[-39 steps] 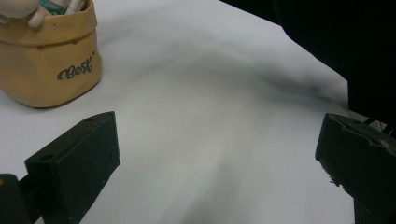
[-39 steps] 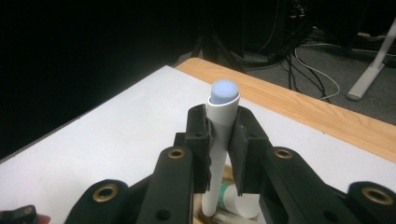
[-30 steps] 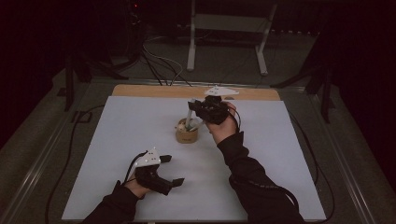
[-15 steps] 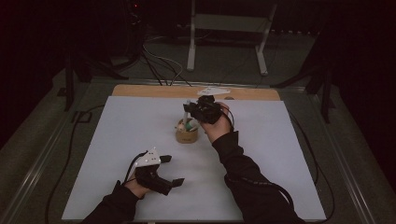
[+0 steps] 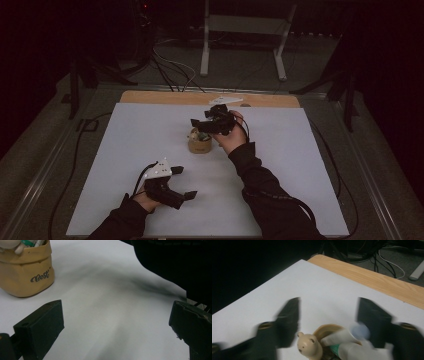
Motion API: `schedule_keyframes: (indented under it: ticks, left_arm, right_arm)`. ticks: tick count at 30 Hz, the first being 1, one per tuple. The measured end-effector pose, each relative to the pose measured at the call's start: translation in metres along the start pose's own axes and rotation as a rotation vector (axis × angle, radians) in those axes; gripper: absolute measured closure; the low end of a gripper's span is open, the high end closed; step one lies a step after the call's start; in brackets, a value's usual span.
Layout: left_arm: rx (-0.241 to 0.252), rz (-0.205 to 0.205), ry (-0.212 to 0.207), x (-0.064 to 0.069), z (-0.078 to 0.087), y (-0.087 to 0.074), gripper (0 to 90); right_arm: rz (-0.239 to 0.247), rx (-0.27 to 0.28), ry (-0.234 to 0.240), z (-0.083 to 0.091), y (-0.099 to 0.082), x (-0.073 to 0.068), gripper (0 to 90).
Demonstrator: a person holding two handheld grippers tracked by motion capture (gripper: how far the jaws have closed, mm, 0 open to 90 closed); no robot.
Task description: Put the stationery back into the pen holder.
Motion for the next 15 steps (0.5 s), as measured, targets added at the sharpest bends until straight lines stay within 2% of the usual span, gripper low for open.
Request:
schedule_keyframes:
  ticks: [4, 15]
  left_arm:
    - [0.000, -0.002, 0.000, 0.000, 0.000, 0.000, 0.3]
    - [0.005, -0.005, -0.001, 0.001, -0.001, 0.001, 0.2]
  right_arm:
    - [-0.010, -0.010, 0.045, 0.009, -0.001, 0.000, 11.0]
    - [-0.010, 0.012, 0.074, 0.037, 0.003, 0.003, 4.9]
Point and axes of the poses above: each handheld gripper's, and its own axes: z roughly backward along the jaws, y roughly out of its top, x roughly to its right, the point moved 10 cm from there along -z, roughly forward along the jaws, and after that the axes turned 6 degrees about -z, right-handed, at the moved point
